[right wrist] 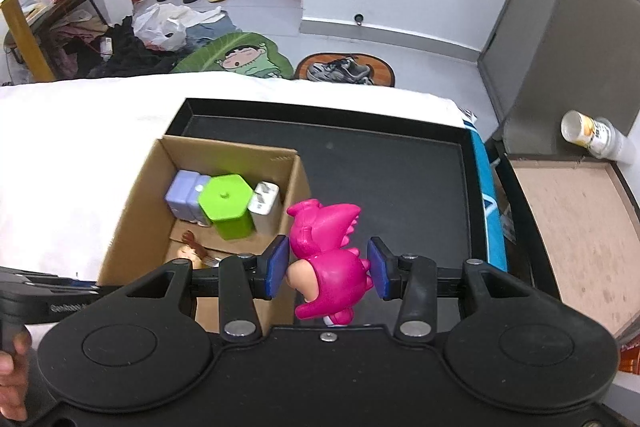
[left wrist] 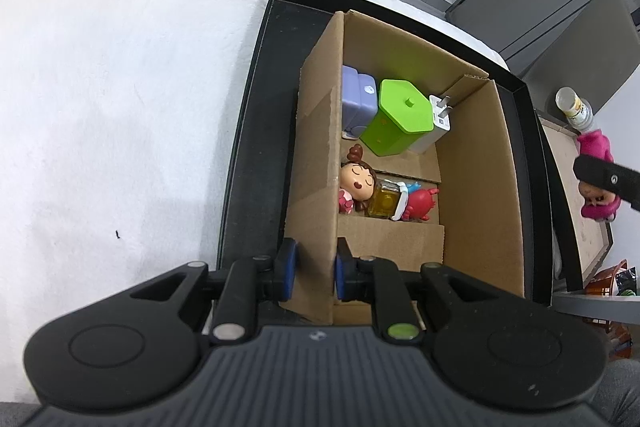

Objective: Organize rigid objects
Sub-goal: 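Carry the pink dinosaur with the right gripper over the box, then lower the dinosaur into the box and open the right gripper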

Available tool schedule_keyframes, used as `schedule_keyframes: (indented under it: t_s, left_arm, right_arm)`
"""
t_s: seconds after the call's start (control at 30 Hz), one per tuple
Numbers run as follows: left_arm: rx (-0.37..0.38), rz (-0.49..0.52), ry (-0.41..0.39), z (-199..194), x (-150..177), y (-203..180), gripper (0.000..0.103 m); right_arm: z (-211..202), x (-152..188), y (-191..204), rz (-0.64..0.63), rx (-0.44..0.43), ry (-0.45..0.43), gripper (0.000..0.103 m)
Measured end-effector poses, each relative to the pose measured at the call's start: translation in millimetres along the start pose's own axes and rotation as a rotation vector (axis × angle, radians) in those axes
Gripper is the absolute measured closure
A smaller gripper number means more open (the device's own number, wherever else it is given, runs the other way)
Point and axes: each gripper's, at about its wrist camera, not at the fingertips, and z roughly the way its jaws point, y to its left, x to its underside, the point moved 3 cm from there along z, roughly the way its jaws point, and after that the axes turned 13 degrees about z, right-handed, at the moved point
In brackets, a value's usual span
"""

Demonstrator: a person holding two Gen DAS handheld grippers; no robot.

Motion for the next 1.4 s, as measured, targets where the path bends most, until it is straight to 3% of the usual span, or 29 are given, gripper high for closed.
schedule_keyframes:
  t_s: [0.57, 0.8, 1.17, 1.4]
  left_arm:
    - [0.016, -0.005, 0.002, -1.2, -0.3, 2.0, 0.086]
    - [0.018, -0.007, 0.002, -0.9, -0.1, 3.0, 0.086]
    - [0.017, -0.005, 0.008, -0.9, -0.9, 1.9, 0.086]
    - [0.006, 0.004, 0.013, -0.4, -2.3, -0.2, 0.086]
  right_arm:
    - [23.2, -1.8, 43.0, -0.020, -0.093, 0.090, 0.060]
    - [37.3, 2.5, 48.7, -0.049, -0.080, 0.113, 0.060]
    - [54.1, 7.9, 65.1, -0.170, 0.030, 0.082, 0.059]
    - [34.7, 8.5, 53.2, -0.135, -0.005, 0.063, 0.058]
